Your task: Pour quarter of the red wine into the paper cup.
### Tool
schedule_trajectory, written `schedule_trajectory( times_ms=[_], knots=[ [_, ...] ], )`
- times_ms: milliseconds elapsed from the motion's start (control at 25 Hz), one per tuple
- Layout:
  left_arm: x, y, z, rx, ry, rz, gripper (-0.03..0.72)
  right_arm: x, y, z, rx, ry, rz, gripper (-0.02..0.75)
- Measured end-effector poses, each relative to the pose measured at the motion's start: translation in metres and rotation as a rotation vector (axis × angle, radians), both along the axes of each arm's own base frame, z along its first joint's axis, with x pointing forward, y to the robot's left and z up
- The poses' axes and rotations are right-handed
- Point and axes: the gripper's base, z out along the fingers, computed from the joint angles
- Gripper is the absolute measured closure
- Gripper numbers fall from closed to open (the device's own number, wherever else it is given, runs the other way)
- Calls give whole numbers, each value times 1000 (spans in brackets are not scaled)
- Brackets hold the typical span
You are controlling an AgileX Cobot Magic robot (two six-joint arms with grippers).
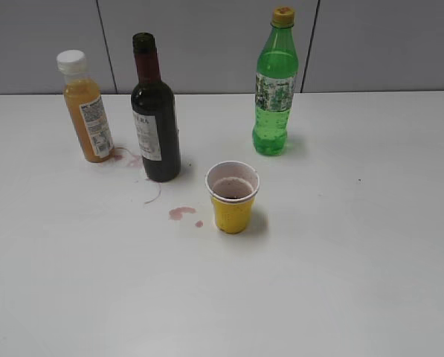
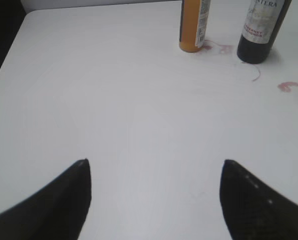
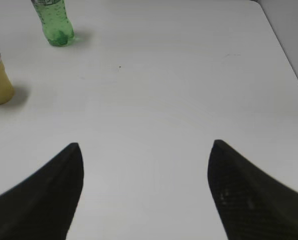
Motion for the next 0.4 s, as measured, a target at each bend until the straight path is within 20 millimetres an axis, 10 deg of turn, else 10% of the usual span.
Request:
schedule_trajectory(
  times_ms=[400],
  knots=[
    [0, 0, 0, 0, 0, -2, 96, 0, 0, 0, 0, 0, 0, 151]
  ],
)
